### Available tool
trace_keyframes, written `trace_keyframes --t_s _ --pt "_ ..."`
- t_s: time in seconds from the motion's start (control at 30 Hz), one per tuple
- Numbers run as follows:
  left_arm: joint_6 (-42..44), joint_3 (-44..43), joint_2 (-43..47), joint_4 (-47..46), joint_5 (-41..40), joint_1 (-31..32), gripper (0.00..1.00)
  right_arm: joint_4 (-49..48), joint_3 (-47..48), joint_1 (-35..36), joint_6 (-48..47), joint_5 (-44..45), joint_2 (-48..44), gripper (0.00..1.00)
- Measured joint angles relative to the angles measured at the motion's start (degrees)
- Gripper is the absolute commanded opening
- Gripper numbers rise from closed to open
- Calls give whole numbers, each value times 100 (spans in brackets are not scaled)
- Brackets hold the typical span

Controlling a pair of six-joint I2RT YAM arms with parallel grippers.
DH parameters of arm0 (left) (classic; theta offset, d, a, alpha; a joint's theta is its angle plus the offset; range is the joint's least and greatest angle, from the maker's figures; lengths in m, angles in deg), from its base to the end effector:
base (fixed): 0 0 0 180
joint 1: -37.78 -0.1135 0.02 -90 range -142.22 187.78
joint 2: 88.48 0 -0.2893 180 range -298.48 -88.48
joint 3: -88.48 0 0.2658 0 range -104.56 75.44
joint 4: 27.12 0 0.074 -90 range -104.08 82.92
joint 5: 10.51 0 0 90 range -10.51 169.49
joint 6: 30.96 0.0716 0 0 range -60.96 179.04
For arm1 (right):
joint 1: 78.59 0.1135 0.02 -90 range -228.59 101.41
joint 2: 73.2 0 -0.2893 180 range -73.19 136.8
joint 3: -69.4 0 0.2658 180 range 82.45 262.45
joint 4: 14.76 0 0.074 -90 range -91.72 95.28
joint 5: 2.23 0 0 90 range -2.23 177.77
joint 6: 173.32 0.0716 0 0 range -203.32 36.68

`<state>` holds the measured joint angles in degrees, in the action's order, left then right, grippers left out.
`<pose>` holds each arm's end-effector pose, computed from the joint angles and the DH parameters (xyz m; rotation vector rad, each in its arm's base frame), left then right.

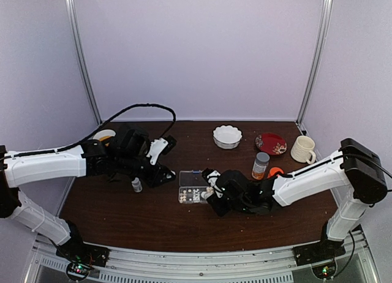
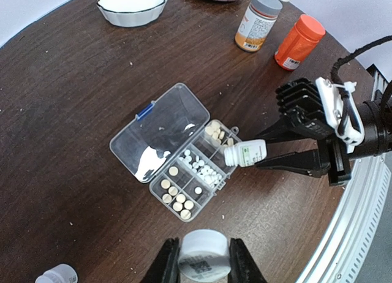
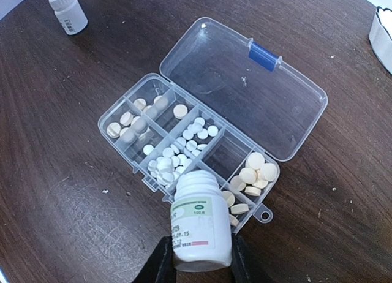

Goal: Sort the pills into containers
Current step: Pour the pill into the compartment of the pill container.

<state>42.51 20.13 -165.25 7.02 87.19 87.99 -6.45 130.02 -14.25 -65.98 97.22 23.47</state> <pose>0.1997 -0.2547 0.2582 0.7705 2.2984 -0.7218 0.1716 0.3301 0.1433 -0.8763 2.2236 0.5079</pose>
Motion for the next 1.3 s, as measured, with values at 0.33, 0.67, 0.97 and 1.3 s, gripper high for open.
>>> trace_keyframes --t_s 0.33,0.67,0.97,1.3 --pt "7 -55 -15 22 0 0 0 363 227 9 0 0 101 0" --pt "9 -55 -17 24 0 0 0 509 282 26 -7 42 107 0" --pt "9 -55 -17 24 2 0 0 542 304 31 -13 42 109 0" --pt "9 -55 -17 26 2 0 0 527 293 31 0 72 109 0"
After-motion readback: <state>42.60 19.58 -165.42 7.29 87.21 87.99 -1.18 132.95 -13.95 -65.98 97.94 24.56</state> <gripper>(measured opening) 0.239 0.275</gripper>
